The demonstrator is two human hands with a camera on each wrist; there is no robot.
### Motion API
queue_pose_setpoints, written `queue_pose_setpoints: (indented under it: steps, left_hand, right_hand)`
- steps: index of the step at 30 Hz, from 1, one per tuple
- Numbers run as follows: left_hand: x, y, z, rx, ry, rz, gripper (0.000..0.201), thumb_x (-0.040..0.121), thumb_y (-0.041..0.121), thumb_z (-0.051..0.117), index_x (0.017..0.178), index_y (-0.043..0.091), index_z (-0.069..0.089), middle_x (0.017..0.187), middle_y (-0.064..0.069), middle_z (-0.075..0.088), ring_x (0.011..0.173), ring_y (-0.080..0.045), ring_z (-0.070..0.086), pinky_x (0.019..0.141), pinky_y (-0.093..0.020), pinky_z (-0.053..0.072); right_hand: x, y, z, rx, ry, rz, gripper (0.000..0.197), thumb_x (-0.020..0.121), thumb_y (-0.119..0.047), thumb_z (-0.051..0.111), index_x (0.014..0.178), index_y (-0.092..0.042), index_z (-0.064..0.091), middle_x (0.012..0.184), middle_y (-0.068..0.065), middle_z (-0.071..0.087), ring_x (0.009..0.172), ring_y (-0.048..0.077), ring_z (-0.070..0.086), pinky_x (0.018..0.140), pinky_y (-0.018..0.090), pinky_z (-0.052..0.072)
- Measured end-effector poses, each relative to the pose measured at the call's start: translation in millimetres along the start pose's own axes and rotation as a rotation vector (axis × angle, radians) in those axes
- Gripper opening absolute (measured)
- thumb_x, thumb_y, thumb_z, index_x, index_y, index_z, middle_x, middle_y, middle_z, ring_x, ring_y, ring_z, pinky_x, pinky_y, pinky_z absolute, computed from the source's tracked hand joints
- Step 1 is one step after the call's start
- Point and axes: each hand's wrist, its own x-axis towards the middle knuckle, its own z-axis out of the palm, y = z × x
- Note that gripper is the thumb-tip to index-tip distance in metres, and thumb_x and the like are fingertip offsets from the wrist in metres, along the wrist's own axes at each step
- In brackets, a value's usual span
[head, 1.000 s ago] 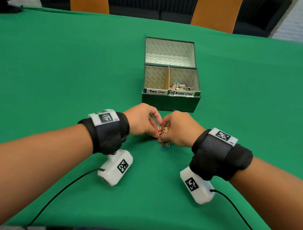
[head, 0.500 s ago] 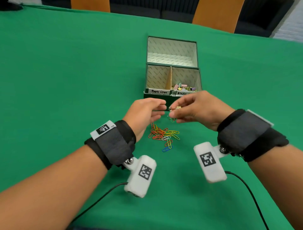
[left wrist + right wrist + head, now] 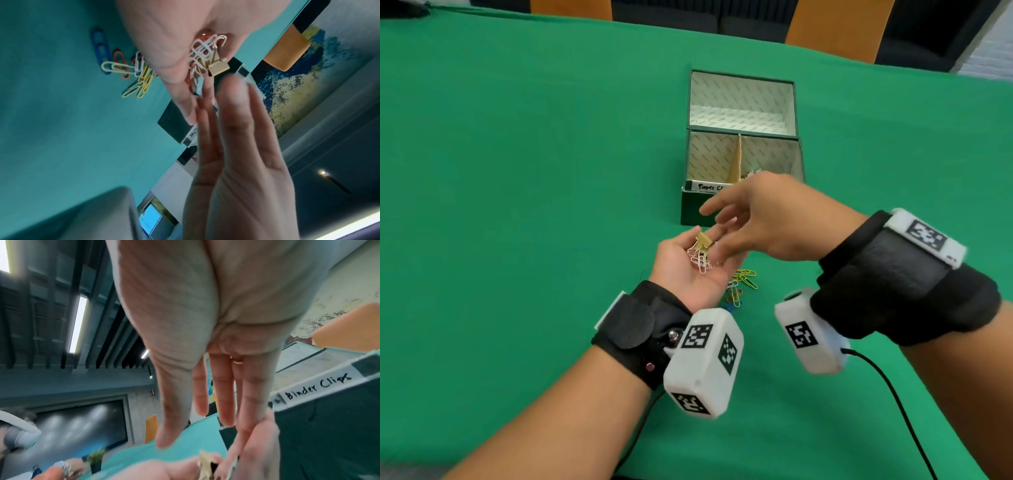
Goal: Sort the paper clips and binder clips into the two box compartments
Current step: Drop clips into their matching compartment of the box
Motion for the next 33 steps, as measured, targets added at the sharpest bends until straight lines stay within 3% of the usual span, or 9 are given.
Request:
queue_pose_setpoints:
  steps: [2,5,9,12,14,18,23,27,33]
  left_hand:
    - [2.6,7.0,-1.6,-0.005,-0.043,0.012,0.04,0.1,0.018,0.033,0.098,-0.013,0.059,0.091,-0.027,0.068,0.078,-0.038,0.068,0.086,-0.048,0.053]
    - [6.8,24.7,-2.3,0.007,-0.052,0.06,0.042,0.1,0.017,0.032,0.106,-0.016,0.057,0.101,-0.032,0.066,0.092,-0.042,0.064,0.085,-0.05,0.049]
    - [13.2,45.1,-9.5,0.025,-0.04,0.132,0.041,0.1,0.016,0.031,0.103,-0.015,0.059,0.1,-0.03,0.066,0.087,-0.041,0.068,0.079,-0.047,0.057]
    - [15.0,50.2,-15.5,0.052,-0.024,0.143,0.042,0.099,0.017,0.032,0.1,-0.014,0.06,0.098,-0.029,0.067,0.081,-0.04,0.07,0.076,-0.046,0.056]
    - [15.0,51.1,-17.6,0.077,-0.022,0.139,0.042,0.099,0.017,0.032,0.099,-0.014,0.061,0.098,-0.028,0.068,0.081,-0.04,0.07,0.075,-0.045,0.057]
    - [15.9,48.7,-20.9,0.104,0.006,0.122,0.041,0.099,0.018,0.033,0.099,-0.012,0.061,0.095,-0.027,0.069,0.078,-0.038,0.071,0.071,-0.043,0.058]
    - [17.0,45.1,-21.1,0.129,0.035,0.099,0.042,0.1,0.019,0.033,0.099,-0.011,0.061,0.092,-0.026,0.07,0.076,-0.036,0.071,0.071,-0.043,0.058]
    - [15.9,45.3,-21.0,0.13,0.044,0.087,0.042,0.1,0.02,0.033,0.099,-0.011,0.062,0.091,-0.025,0.07,0.075,-0.036,0.071,0.072,-0.043,0.057]
    - [21.0,51.9,-16.0,0.083,0.044,0.088,0.042,0.1,0.018,0.031,0.098,-0.012,0.061,0.088,-0.025,0.07,0.073,-0.037,0.071,0.067,-0.043,0.058]
  right_hand:
    - [-1.2,4.1,-10.1,0.045,0.131,-0.007,0.037,0.074,-0.044,0.079,0.109,-0.033,0.07,0.095,-0.011,0.071,0.086,0.005,0.066,0.084,0.026,0.052]
    - [-2.6,14.8,-17.2,-0.024,0.247,0.001,0.015,0.083,-0.041,0.07,0.091,-0.029,0.073,0.081,-0.012,0.07,0.077,0.006,0.065,0.069,0.021,0.047]
    - [-1.3,32.1,8.9,-0.238,-0.042,0.073,0.036,0.074,-0.046,0.077,0.105,-0.029,0.07,0.096,-0.008,0.07,0.082,0.01,0.06,0.074,0.02,0.04]
    - [1.1,43.4,30.3,-0.298,-0.129,0.119,0.052,0.069,-0.041,0.083,0.116,-0.028,0.067,0.106,-0.006,0.069,0.084,0.012,0.054,0.076,0.021,0.04]
    - [3.2,47.5,37.3,-0.313,-0.121,0.112,0.049,0.069,-0.034,0.084,0.115,-0.027,0.068,0.105,-0.005,0.069,0.084,0.012,0.054,0.075,0.022,0.041]
    - [7.8,49.0,44.9,-0.276,-0.024,0.099,0.017,0.075,-0.016,0.075,0.09,-0.024,0.076,0.087,0.002,0.072,0.082,0.02,0.065,0.076,0.027,0.052]
    - [9.8,48.3,47.1,-0.229,-0.026,0.125,0.005,0.07,-0.019,0.069,0.071,-0.023,0.067,0.074,-0.001,0.067,0.074,0.019,0.065,0.073,0.033,0.057]
    - [10.5,53.9,43.7,-0.131,-0.047,0.151,0.004,0.071,-0.018,0.072,0.072,-0.021,0.07,0.065,-0.008,0.065,0.064,0.01,0.06,0.068,0.025,0.054]
    - [15.2,62.5,23.3,0.123,0.027,0.146,0.007,0.074,-0.016,0.076,0.07,-0.02,0.071,0.06,-0.004,0.068,0.049,0.003,0.054,0.057,0.022,0.051]
